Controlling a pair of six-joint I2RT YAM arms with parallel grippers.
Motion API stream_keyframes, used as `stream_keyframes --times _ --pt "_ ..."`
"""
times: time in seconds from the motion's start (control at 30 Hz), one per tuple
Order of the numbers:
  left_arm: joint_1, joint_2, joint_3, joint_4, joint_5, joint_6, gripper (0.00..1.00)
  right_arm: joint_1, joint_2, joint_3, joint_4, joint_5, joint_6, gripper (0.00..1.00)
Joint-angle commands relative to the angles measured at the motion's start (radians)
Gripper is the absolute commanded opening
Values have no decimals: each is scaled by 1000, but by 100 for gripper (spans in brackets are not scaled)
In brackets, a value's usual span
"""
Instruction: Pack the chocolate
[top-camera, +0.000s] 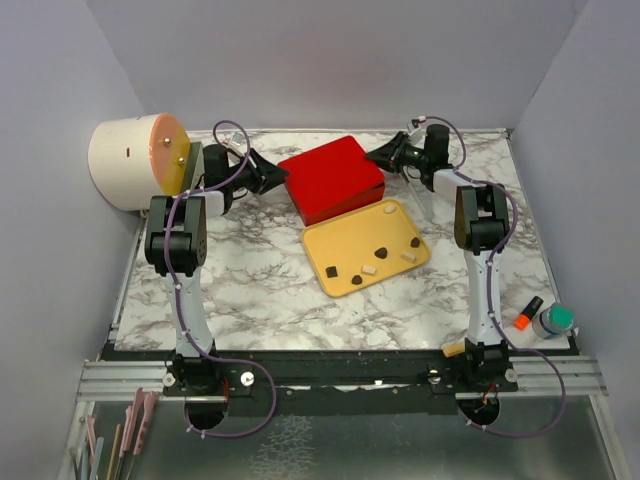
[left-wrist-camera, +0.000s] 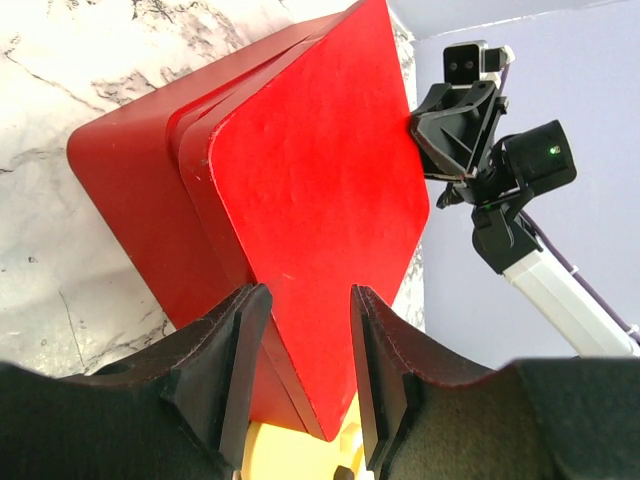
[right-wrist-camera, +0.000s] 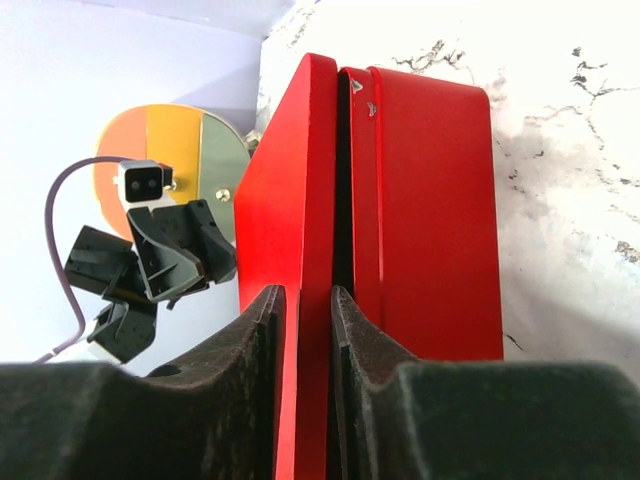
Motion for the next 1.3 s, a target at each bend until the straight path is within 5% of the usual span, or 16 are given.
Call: stream_keyframes --times 0.0,0.2,1.27 --pt "-14 8 29 -12 -10 22 46 2 -25 21 -42 34 -62 31" --pt "-13 12 33 -17 -10 25 46 -1 -47 17 -68 48 -109 41" --pt "-12 0 34 -33 -20 35 46 -34 -146 -10 -209 154 -290 42"
